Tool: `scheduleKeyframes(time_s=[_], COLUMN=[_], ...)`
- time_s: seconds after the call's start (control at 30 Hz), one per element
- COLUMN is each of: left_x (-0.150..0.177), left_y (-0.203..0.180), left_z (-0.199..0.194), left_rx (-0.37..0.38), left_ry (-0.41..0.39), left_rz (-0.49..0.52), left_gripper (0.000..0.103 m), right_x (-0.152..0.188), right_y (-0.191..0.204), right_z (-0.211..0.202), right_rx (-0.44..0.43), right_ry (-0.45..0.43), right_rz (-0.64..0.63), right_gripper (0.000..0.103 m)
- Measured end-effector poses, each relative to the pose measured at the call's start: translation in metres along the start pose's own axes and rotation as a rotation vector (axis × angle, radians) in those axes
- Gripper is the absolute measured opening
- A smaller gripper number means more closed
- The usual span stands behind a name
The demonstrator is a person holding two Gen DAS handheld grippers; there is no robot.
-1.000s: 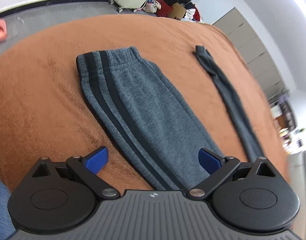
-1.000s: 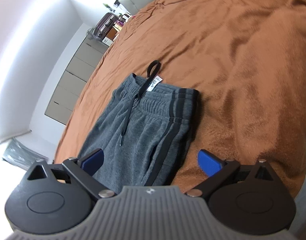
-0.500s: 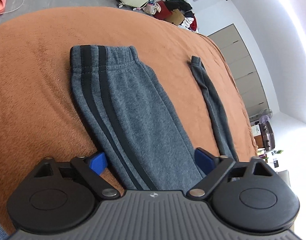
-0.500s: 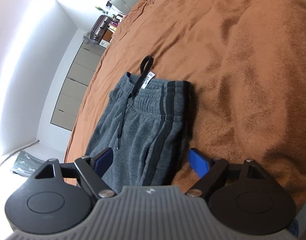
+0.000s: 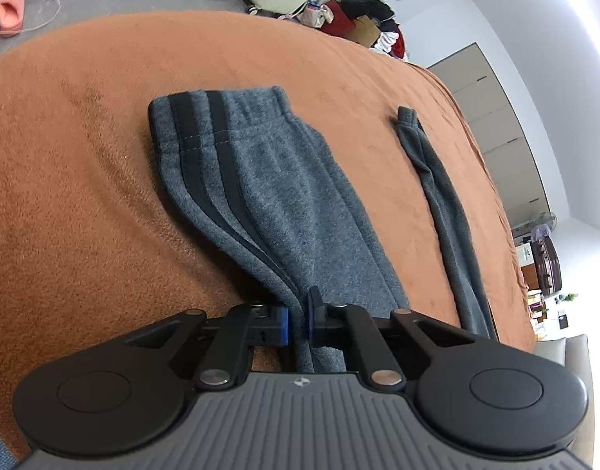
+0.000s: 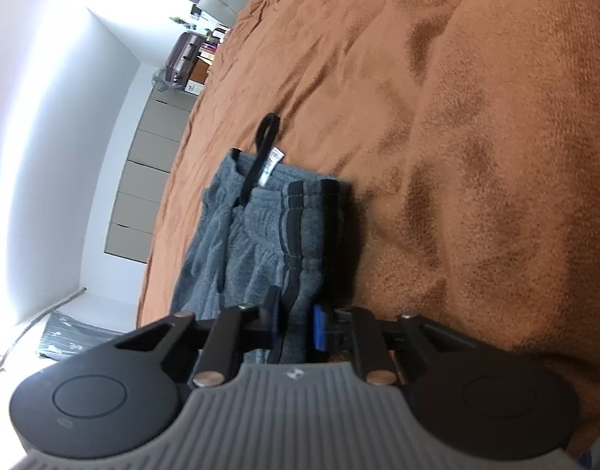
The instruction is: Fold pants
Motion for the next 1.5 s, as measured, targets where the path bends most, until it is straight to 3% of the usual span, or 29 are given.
scheduleKeyframes(time_s=[0.1,0.43,0.6,0.77,1.0,1.13,1.5], left_x=[-0.003,-0.019,-0.024,-0.031,-0.048,-0.058,-0.073], left_y=[-0.005,-0.024,-0.027,-0.055,-0.090,-0.106,-0.153], left_z=[-0.004,-0.013,-0.014,-0.011,0.010,0.027,0.086], left_rx=[0.006,0.124,0.124,0.116,0.145,0.148,0.090], left_ry=[0.005,-0.015,0.004,0.031,0.044,0.046,0.111], left_rz=[0.027,-0.028,-0.063,-0.016,-0.005,-0.017,0.019], left_gripper=[0.007,0.006,0.006,0.006,0.006,0.006,0.006], right_x=[-0.001,-0.007,-0.006,-0.012,-0.021,-0.034,-0.064], right_y=[0.002,0.026,0.028,0.044,0.087,0.102,0.162], right_z=[-0.004,-0.017,-0.018,-0.025,-0.028,-0.023,0.001], right_rx=[-0.002,-0.086,-0.092,-0.084,-0.104,-0.136,-0.163], right_ry=[0.001,0.005,0.013,0.020,0.031,0.038,0.039], right_rz=[-0.011,0.012,0.029,0.042,0.014,0.068,0.104], right_gripper=[0.007,0.006,0.006,0.004,0.003,0.003,0.003])
Point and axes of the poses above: each gripper's, at about its wrist camera, not at the fingertips, and z roughly the way its jaws point, y to its left, x to its underside, the point moved 5 cm from there along z, roughly the way its jaws point, and after that the axes turned 15 degrees about x, right-handed, at the moved point
